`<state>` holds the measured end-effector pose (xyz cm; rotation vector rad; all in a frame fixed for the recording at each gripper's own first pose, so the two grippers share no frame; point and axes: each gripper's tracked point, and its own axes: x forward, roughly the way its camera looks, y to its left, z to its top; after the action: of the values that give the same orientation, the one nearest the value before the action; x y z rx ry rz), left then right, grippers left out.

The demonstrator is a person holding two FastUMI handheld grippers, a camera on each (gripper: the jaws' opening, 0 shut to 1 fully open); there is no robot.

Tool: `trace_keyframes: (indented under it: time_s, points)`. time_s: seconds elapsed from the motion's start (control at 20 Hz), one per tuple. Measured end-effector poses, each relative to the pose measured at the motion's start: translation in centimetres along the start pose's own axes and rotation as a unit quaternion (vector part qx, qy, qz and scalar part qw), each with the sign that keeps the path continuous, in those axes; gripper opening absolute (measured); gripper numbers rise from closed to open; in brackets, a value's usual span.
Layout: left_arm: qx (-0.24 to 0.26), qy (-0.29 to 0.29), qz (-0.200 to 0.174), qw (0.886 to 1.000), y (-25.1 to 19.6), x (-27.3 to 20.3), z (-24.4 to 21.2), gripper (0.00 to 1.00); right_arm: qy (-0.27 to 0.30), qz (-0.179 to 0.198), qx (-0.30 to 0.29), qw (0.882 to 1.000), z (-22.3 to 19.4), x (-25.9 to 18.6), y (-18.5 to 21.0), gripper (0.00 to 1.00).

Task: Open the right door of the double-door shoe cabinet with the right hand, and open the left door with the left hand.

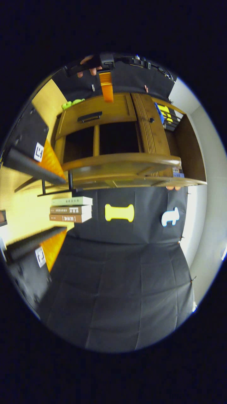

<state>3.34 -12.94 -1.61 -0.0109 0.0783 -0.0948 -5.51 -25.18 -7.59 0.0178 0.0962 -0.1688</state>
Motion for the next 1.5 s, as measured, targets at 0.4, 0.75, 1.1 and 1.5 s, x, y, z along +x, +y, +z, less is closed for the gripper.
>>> trace_keyframes:
  time_s: [0.4, 0.75, 1.1, 1.5]
  points:
    - [-0.006, 0.0, 0.003, 1.0, 3.9, 4.2, -2.3, 0.96, -0.029, -0.023, 0.026, 0.999, 4.7, -4.6, 3.2, 0.98]
    - [-0.015, 0.019, 0.012, 1.0, 8.0, 8.9, -6.5, 0.93, -0.045, 0.011, 0.015, 0.999, 7.0, -5.0, 9.8, 0.98]
    - [-0.013, 0.038, 0.009, 0.999, 8.0, 14.1, -10.0, 0.67, -0.038, 0.013, 0.012, 0.999, 6.5, -4.2, 13.1, 0.98]
    - [-0.015, 0.047, 0.015, 0.999, 8.6, 17.5, -11.6, 0.39, -0.034, 0.012, -0.001, 0.999, 6.2, -4.3, 14.3, 0.92]
